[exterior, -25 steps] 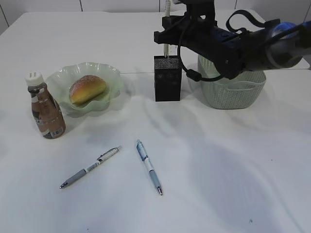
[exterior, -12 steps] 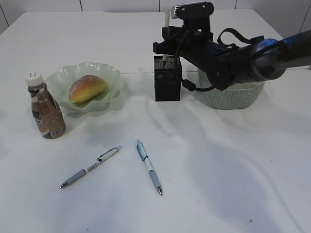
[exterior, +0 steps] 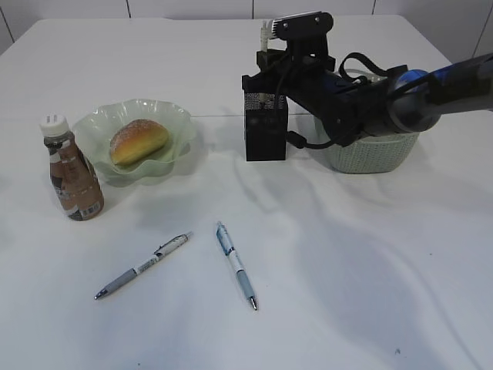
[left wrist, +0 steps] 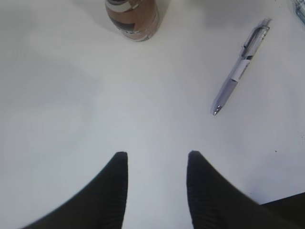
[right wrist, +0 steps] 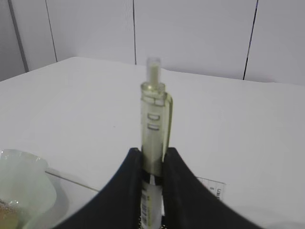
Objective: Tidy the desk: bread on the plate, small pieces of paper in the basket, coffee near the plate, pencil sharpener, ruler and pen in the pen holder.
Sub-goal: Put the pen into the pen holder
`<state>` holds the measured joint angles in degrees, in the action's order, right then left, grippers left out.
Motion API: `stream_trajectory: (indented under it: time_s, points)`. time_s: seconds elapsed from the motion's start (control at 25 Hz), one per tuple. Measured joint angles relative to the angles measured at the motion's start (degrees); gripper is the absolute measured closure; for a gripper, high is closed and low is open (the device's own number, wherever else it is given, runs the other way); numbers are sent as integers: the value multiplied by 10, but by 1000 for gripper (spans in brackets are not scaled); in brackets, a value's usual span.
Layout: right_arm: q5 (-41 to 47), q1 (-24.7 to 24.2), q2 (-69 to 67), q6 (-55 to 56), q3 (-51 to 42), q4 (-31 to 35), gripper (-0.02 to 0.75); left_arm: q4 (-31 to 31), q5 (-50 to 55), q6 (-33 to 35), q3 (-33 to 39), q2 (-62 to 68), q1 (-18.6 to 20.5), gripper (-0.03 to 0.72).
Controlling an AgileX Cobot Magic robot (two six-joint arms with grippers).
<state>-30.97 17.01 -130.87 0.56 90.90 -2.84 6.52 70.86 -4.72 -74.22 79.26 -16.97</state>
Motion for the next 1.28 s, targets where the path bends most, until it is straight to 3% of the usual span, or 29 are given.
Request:
stream_trajectory:
  time_s: [0.76,0.84,1.04,1.28]
  points:
    - [28,0,0,0,1,1,612,-8,-13,0,0,0,0,402]
    - [29,0,0,0,1,1,589,-8,-13,0,0,0,0,402]
    - [29,0,0,0,1,1,443,-8,-13,0,0,0,0,402]
    - [30,0,0,-1,1,1,394,-8,-13,0,0,0,0,402]
